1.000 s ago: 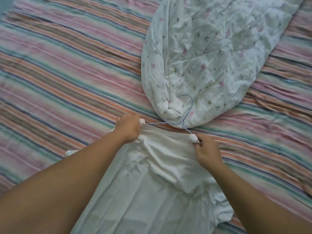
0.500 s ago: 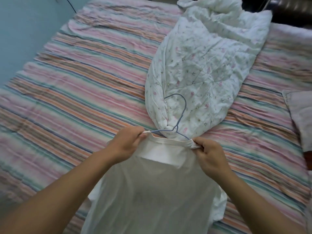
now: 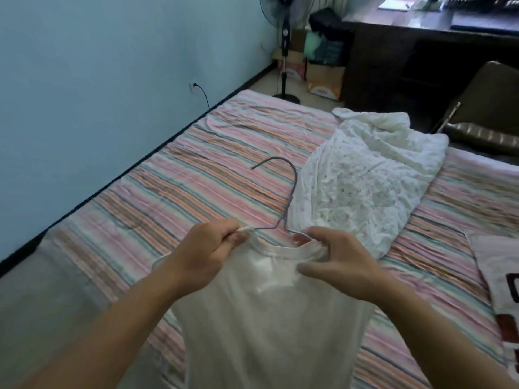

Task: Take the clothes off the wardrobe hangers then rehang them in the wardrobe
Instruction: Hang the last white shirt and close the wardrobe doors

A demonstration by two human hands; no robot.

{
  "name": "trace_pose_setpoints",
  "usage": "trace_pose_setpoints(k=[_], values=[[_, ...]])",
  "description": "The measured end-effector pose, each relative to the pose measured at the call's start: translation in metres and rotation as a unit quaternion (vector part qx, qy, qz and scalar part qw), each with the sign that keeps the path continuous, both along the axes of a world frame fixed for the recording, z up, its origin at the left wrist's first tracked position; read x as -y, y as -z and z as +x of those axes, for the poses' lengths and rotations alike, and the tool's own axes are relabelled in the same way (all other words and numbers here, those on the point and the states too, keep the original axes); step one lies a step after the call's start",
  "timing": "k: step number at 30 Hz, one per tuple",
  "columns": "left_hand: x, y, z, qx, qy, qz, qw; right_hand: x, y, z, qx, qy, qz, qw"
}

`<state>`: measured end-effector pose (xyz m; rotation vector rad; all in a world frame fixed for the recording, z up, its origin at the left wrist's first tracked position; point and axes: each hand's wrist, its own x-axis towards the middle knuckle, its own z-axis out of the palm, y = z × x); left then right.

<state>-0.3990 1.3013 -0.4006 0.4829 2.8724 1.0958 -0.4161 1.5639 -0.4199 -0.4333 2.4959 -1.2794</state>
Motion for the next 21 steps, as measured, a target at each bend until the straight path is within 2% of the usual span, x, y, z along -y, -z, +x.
trace_pose_setpoints(k=[4,7,12,21], values=[[0.038,-0.063,0.047,-0.036,-0.039,0.041,0.998,0.047,-0.073,0.036,-0.063,-0.023,-0.060,0.996],[0.061,-0.099,0.088,-0.052,-0.049,0.056,0.996,0.080,-0.113,0.066,-0.141,-0.016,-0.069,0.988],[0.105,-0.153,0.168,-0.080,-0.097,0.077,0.989,0.117,-0.166,0.122,-0.165,-0.048,-0.086,0.981],[0.150,-0.267,0.299,-0.170,-0.203,-0.079,0.961,0.167,-0.283,0.221,-0.217,-0.111,-0.121,0.962]])
